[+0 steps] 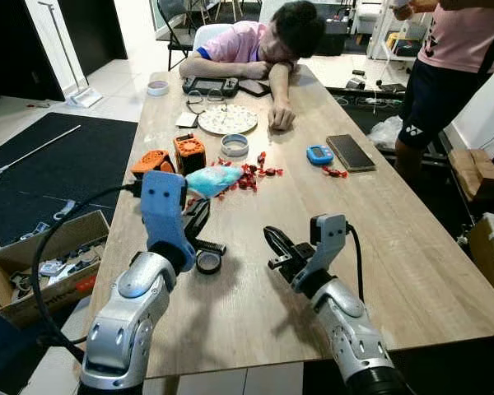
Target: Hang keys on a hook
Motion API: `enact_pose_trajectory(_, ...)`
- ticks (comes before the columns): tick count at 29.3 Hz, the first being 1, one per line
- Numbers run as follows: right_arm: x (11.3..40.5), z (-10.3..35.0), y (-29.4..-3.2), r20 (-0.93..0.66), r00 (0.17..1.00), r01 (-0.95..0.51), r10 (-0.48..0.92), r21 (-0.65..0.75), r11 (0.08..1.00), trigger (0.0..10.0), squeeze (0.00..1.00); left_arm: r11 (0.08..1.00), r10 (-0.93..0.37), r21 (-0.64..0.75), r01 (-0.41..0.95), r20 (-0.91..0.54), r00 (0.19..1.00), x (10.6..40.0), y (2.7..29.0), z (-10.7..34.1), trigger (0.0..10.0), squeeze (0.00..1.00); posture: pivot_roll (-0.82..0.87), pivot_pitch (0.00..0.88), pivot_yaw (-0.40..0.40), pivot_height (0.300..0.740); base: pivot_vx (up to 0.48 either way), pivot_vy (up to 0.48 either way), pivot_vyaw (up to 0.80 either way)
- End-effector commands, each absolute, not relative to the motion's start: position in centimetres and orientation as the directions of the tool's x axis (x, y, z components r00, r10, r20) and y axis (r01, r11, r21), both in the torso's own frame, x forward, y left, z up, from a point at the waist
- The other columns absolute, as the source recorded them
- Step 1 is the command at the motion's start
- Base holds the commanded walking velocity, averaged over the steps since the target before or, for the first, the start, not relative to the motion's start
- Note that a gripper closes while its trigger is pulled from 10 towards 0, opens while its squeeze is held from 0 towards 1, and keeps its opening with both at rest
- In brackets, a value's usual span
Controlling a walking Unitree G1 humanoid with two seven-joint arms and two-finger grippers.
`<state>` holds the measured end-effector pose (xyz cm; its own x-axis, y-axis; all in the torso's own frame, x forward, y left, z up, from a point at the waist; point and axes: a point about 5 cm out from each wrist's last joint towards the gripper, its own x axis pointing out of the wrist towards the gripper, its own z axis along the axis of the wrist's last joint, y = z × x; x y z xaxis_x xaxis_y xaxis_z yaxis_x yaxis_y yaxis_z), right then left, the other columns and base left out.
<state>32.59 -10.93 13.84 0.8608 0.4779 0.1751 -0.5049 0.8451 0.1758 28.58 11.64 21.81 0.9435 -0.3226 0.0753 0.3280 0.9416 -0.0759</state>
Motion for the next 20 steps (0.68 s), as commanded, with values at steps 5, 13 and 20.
enact_pose_trajectory(5, 32.8, 14.2, -11.5, 0.184, 0.877, -0.474, 0.444, 0.181, 0.861, 10.0, 0.0, 0.937, -0.328, -0.125, 0.326, 0.002, 0.945, 28.4, 11.7, 20.9, 10.0, 0.0, 0.2, 0.148, 0.026, 0.74, 0.0, 0.0, 0.0)
enact_pose_trajectory(13, 32.8, 14.0, -11.5, 0.177, 0.879, -0.471, 0.442, 0.183, 0.863, 10.0, 0.0, 0.93, -0.288, 0.187, 0.315, -0.158, 0.945, 27.7, 12.8, 17.9, 10.0, 0.0, 0.2, 0.149, 0.026, 0.74, 0.0, 0.0, 0.0)
enact_pose_trajectory(20, 32.8, 13.8, -11.4, 0.169, 0.88, -0.47, 0.443, 0.186, 0.863, 10.0, 0.0, 0.92, -0.209, 0.259, 0.293, -0.307, 0.929, 26.7, 14.3, 14.7, 10.0, 0.0, 0.2, 0.149, 0.026, 0.74, 0.0, 0.0, 0.0)
